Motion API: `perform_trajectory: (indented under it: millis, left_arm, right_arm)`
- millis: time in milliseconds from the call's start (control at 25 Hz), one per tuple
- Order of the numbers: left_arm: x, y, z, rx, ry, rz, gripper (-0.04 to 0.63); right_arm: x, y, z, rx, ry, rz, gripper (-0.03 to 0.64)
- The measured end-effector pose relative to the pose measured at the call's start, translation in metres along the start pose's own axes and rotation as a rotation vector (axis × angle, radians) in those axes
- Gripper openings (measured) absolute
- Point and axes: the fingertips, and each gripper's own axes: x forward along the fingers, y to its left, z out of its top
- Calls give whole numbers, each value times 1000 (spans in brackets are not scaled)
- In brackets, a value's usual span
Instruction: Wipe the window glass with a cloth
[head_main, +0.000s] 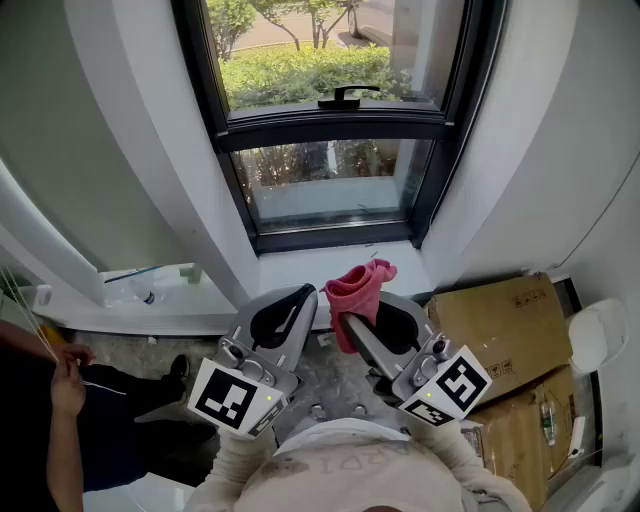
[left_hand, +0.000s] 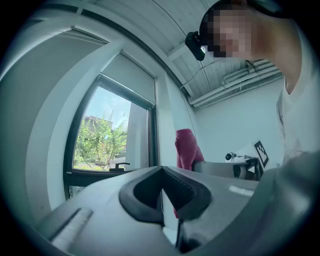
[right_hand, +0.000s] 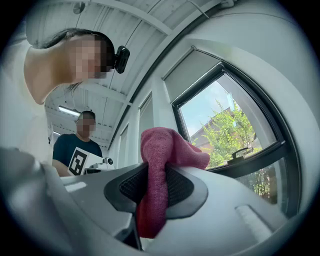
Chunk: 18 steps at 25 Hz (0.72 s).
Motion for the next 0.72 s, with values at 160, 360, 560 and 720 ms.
perform_trajectory:
  millis: [160,360,560,720]
  left_arm:
    - [-1,-1,2,-3,-2,-4,0]
    - [-6,0,-1,-3,8,-5,0]
    - [-12,5,-1,-9,9,1,0]
    - [-20,11,-2,-1,6,13,0]
  right_arm:
    - [0,2,1,-2,0,5,109]
    - [3,7,0,-3,7,11,109]
    - [9,12,-3,-4,15,14,109]
    - [15,17,-7,7,20,18,109]
